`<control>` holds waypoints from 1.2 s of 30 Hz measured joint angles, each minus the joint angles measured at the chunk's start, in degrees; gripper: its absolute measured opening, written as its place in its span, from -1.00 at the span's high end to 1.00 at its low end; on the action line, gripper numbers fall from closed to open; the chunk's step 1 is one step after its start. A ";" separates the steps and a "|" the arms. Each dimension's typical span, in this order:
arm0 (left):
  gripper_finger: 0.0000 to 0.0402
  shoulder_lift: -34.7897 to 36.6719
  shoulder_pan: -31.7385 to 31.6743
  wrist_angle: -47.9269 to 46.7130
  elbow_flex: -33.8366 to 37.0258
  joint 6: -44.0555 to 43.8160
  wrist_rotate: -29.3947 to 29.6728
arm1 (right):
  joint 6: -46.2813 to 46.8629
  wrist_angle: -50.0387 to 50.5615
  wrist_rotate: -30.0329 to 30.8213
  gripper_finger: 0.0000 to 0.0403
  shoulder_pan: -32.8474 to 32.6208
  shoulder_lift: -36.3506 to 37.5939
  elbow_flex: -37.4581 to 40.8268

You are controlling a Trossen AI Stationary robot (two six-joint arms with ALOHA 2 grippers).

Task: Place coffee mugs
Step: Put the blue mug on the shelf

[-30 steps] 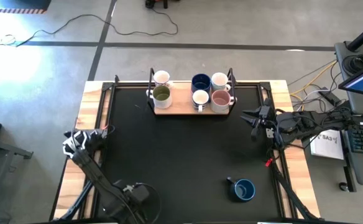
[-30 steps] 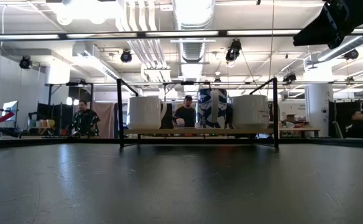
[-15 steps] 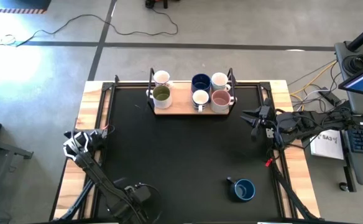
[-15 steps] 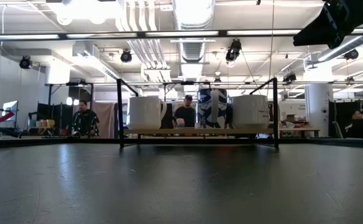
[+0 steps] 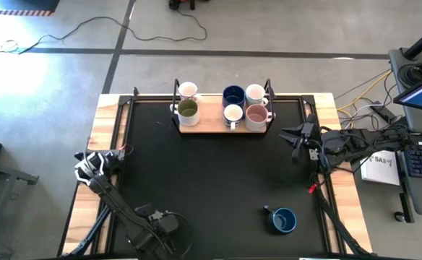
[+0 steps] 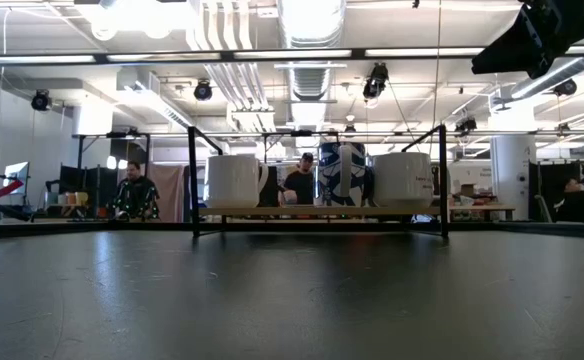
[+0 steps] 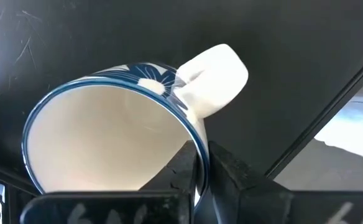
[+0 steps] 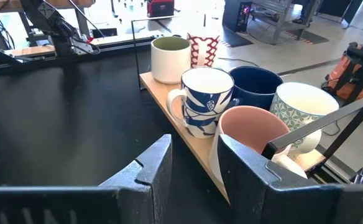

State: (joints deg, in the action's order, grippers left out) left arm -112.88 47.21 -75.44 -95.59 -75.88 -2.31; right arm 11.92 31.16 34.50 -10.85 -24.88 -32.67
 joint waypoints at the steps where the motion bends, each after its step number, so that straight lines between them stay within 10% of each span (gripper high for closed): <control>1: 0.93 0.00 -0.14 0.00 0.00 0.25 0.23 | 0.00 0.00 0.00 0.40 0.00 0.00 0.00; 36: 0.97 4.64 -28.72 -0.57 -0.40 71.01 16.66 | 0.00 0.00 0.00 0.40 -0.01 0.01 0.00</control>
State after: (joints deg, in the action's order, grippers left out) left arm -108.24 18.49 -76.01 -95.99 -4.87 14.35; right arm 11.92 31.16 34.50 -10.87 -24.88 -32.67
